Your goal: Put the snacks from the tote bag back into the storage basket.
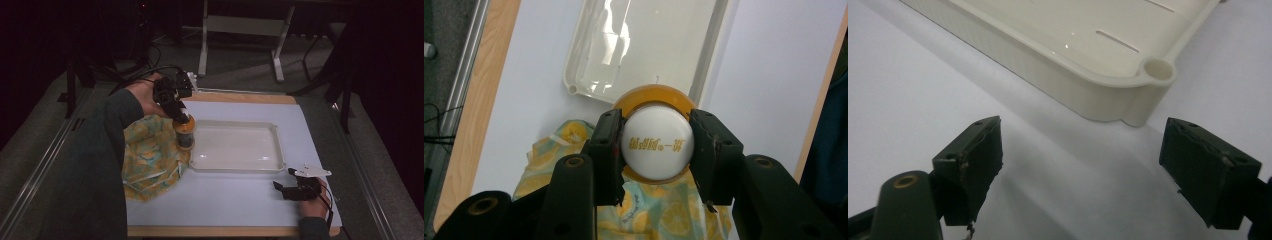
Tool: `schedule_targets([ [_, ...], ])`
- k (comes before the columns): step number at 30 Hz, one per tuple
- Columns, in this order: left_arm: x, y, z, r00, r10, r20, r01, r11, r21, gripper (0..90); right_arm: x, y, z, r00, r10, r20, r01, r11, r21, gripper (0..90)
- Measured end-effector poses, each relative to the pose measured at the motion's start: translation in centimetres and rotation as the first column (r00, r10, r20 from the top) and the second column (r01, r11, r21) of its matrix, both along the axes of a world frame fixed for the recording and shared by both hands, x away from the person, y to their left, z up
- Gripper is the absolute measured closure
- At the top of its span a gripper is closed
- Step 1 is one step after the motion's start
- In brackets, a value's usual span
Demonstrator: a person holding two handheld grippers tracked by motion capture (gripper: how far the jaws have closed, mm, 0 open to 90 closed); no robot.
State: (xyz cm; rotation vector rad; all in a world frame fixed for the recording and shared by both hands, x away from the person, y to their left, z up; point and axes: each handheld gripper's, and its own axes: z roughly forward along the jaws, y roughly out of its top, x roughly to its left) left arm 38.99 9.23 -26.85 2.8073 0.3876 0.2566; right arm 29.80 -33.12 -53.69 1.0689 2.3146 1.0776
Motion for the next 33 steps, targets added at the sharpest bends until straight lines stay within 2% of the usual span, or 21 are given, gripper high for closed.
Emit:
schedule_targets([
  [8,0.0,-0.8,0.0,0.9999,-0.016,-0.001,0.016,0.9998,-0.006,59.2,0.0,0.0,0.0,1.0,0.001,0.0,-0.001,1.0,0.0,17.0],
  [14,0.0,-1.4,0.1,0.9995,-0.03,0.009,0.03,0.9995,0.006,59.2,0.0,0.0,0.0,1.0,0.002,0.001,-0.002,1.0,0.002,16.8],
  [17,-0.1,-1.6,0.0,0.9998,-0.018,0.006,0.018,0.9998,-0.008,59.2,0.0,0.0,0.0,1.0,0.003,0.0,-0.003,1.0,0.002,16.8],
  [21,-0.1,-1.8,-0.1,0.9996,-0.026,0.009,0.026,0.9997,0.003,59.2,0.0,0.0,0.0,1.0,0.003,0.0,-0.003,1.0,0.003,16.7],
  [33,0.1,-2.3,-0.7,0.9994,-0.034,-0.008,0.034,0.9993,0.013,59.2,0.0,0.0,0.0,1.0,0.004,-0.001,-0.004,1.0,0.003,16.7],
])
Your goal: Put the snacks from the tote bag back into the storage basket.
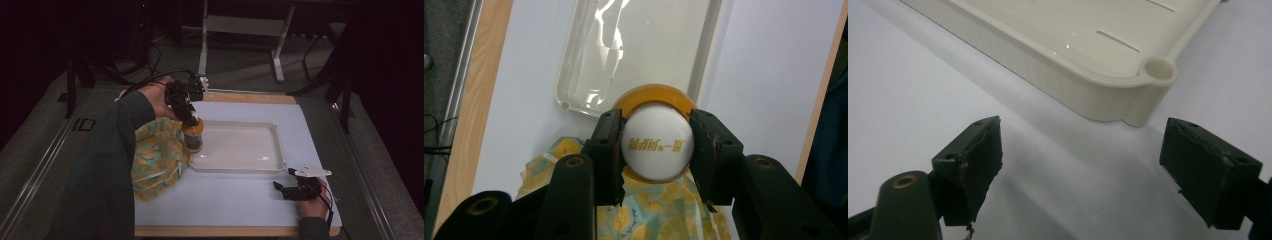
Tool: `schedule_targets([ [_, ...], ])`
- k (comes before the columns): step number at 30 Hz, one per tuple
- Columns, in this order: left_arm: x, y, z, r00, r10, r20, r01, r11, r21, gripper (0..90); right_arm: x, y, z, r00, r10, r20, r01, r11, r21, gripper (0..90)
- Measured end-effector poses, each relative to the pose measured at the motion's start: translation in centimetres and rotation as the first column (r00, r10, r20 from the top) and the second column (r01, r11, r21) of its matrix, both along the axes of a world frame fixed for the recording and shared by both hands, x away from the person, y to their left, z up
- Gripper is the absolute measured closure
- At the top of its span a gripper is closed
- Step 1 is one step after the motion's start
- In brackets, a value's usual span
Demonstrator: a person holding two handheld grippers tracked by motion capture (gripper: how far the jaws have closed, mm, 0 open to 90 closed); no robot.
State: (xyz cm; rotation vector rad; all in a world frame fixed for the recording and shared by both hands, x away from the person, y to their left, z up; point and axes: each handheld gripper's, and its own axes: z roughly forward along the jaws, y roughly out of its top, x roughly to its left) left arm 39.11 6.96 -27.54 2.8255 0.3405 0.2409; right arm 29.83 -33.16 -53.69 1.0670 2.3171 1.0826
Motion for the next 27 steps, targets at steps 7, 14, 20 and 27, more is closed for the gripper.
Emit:
schedule_targets([
  [7,0.1,-0.3,-0.6,1.0,0.004,-0.006,-0.004,0.9999,0.01,59.2,0.0,0.0,0.0,1.0,0.0,-0.001,0.0,1.0,0.002,16.7],
  [14,0.3,-0.4,-1.0,1.0,-0.001,-0.005,0.001,0.9999,0.01,59.2,0.0,0.0,0.0,1.0,-0.002,-0.003,0.002,1.0,0.004,16.6],
  [20,0.2,-0.9,-1.3,0.9999,-0.007,-0.014,0.007,0.9998,0.019,59.2,0.0,0.0,0.0,1.0,-0.002,-0.003,0.002,1.0,0.005,16.5],
  [27,0.2,-1.6,-1.7,0.9997,-0.023,-0.011,0.023,0.9992,0.033,59.2,0.0,0.0,0.0,1.0,-0.002,-0.003,0.002,1.0,0.006,16.6],
])
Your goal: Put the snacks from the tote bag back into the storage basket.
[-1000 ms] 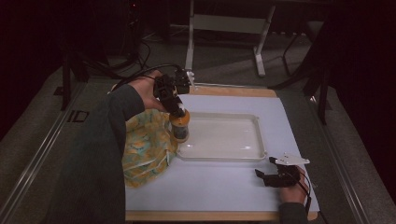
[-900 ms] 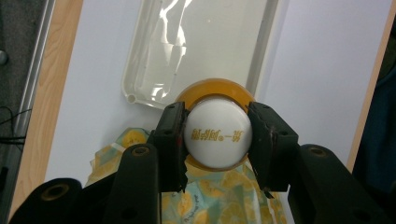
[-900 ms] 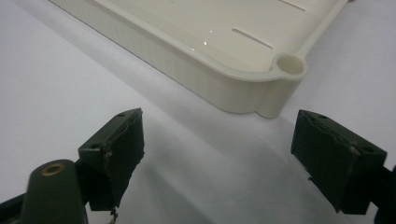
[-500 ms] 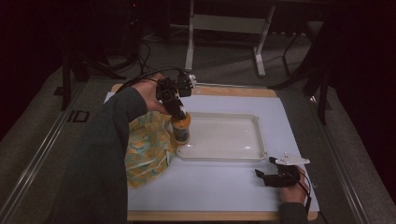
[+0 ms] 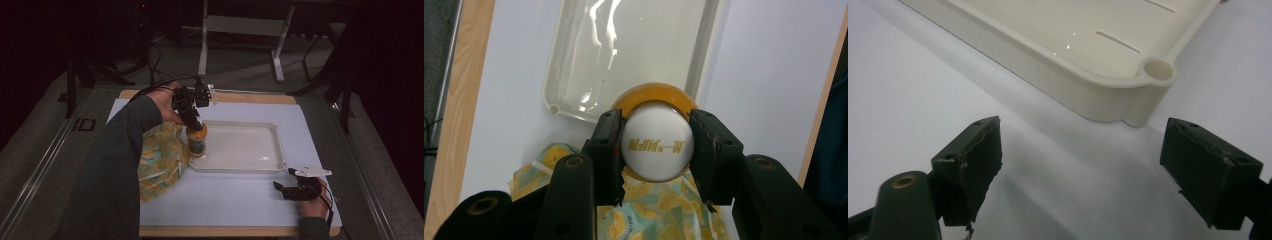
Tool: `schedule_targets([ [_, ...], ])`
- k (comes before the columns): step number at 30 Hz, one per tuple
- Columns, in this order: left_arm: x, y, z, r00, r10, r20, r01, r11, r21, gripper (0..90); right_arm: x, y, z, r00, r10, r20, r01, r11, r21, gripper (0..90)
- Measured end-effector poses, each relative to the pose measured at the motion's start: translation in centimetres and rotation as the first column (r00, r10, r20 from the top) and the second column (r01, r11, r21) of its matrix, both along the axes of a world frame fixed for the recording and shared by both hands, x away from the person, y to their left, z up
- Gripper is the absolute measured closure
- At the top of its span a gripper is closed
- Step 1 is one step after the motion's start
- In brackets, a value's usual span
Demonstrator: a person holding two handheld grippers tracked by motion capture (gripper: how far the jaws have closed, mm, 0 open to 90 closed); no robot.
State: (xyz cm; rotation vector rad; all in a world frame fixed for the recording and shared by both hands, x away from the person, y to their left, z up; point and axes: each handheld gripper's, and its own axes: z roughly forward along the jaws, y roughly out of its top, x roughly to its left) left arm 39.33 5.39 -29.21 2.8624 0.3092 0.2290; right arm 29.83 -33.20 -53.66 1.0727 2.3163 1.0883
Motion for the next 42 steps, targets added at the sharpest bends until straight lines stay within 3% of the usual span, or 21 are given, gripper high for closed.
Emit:
schedule_targets([
  [18,0.2,-1.3,-1.7,0.9993,-0.01,-0.035,0.011,0.9997,0.023,59.2,0.0,0.0,0.0,1.0,0.001,-0.001,-0.001,1.0,0.0,16.4],
  [30,0.2,-1.9,-2.1,0.9991,-0.02,-0.037,0.021,0.9993,0.032,59.2,0.0,0.0,0.0,1.0,0.003,0.0,-0.003,1.0,-0.001,16.4],
  [42,0.5,-2.3,-3.5,0.9984,-0.02,-0.054,0.022,0.9987,0.045,59.2,0.0,0.0,0.0,1.0,0.002,-0.001,-0.002,1.0,0.0,16.4],
])
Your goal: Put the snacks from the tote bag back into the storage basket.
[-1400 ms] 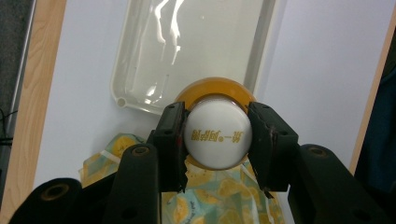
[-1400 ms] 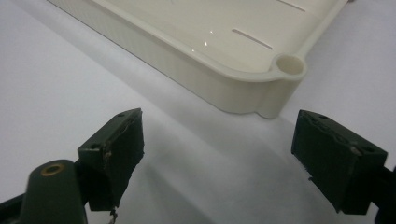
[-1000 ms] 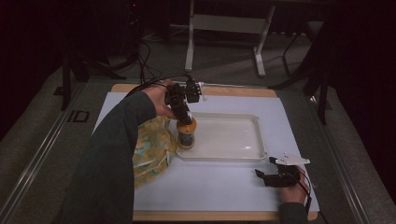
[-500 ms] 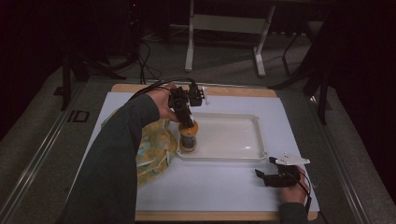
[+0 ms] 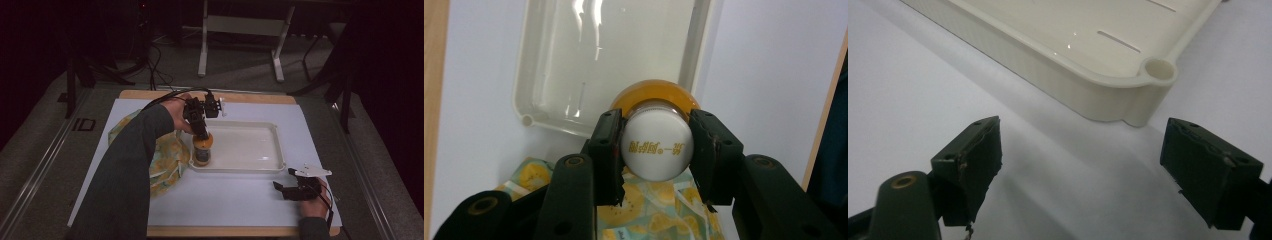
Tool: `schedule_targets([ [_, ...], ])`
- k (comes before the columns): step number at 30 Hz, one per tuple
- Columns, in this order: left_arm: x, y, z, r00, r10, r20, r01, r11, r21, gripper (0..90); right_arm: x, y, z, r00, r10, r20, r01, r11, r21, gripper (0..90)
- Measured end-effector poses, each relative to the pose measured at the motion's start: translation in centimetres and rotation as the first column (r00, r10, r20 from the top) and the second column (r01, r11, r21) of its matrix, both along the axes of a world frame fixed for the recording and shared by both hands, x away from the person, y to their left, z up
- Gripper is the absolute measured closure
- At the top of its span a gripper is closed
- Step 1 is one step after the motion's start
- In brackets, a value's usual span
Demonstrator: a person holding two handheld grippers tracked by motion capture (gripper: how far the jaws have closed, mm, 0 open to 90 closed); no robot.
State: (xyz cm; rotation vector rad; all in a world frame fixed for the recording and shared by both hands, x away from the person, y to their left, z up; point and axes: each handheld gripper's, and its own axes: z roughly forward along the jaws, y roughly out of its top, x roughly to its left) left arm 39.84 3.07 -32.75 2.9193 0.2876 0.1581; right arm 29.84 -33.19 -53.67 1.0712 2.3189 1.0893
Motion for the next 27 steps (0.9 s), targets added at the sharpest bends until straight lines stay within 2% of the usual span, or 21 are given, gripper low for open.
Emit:
schedule_targets([
  [14,0.3,-0.3,-1.2,0.9999,0.009,-0.015,-0.009,0.9996,0.026,59.2,0.0,0.0,0.0,1.0,0.001,0.0,-0.001,1.0,0.003,16.2],
  [18,0.5,-0.3,-1.6,0.9997,0.015,-0.021,-0.015,0.9998,0.016,59.1,0.0,0.0,0.0,1.0,0.001,-0.002,-0.001,1.0,0.005,16.1],
  [27,0.5,-0.5,-2.3,0.9996,0.011,-0.025,-0.01,0.999,0.043,59.1,0.0,0.0,0.0,1.0,0.003,-0.003,-0.002,1.0,0.005,15.8],
])
